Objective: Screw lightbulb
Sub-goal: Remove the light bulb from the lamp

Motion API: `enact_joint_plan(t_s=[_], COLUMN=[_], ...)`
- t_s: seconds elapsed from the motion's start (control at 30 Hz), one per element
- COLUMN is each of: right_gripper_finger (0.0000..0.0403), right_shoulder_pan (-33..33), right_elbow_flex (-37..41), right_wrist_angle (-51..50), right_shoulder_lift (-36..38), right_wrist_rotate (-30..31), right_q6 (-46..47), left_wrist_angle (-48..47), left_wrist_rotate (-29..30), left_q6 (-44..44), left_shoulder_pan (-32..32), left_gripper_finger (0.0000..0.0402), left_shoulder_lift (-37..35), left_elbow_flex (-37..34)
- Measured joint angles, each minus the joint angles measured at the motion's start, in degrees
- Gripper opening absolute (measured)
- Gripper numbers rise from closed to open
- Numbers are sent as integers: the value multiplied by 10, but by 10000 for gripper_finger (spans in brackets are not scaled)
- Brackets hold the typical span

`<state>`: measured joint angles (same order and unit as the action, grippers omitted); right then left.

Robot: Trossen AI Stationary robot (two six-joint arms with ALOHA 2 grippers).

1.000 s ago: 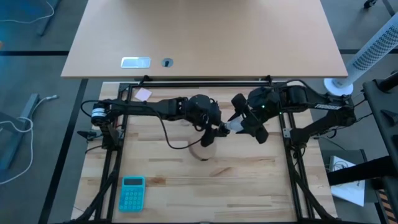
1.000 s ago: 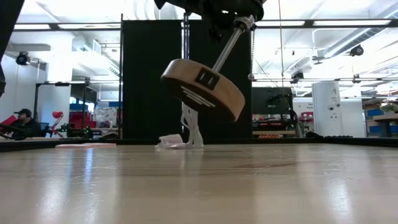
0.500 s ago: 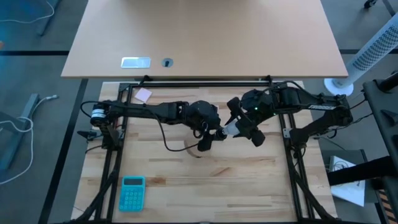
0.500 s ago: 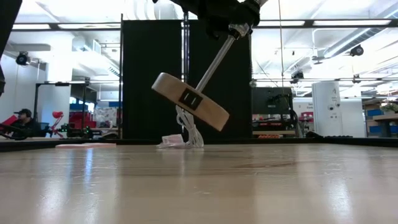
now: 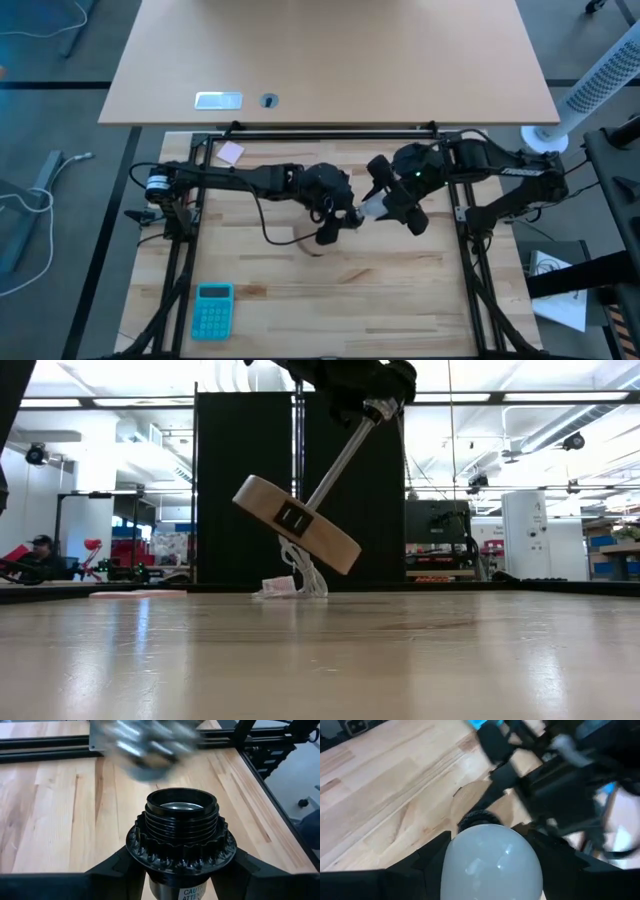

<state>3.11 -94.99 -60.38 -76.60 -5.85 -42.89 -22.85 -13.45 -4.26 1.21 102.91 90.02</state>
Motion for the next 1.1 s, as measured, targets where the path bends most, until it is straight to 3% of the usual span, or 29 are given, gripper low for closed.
enact_joint_plan(t_s=[0.23, 0.53, 0.67, 0.77, 0.93, 1.1], right_gripper_finger=[232, 236, 233, 231, 236, 233], right_shoulder_pan=[-1, -18, -30, -40, -52, -66], right_elbow_flex=[-31, -2, 54, 106, 193, 272], right_wrist_angle=[-64, -180, -182, -181, -167, -170], right_shoulder_lift=[0, -1, 0, 0, 0, 0], right_wrist_rotate=[30, 110, 107, 106, 105, 106], right_q6=[19, 221, 293, 317, 328, 325], left_wrist_angle=[-22, -19, 32, 122, 286, 348], left_wrist_rotate=[28, 149, 255, 315, 348, 384], left_q6=[3, 54, 61, 63, 96, 109], left_shoulder_pan=[0, -9, -25, -31, -30, -32], left_gripper_finger=[169, 169, 169, 169, 169, 169], left_shoulder_lift=[-6, -73, -105, -121, -123, -118], left_elbow_flex=[0, -17, -53, -101, -178, -217])
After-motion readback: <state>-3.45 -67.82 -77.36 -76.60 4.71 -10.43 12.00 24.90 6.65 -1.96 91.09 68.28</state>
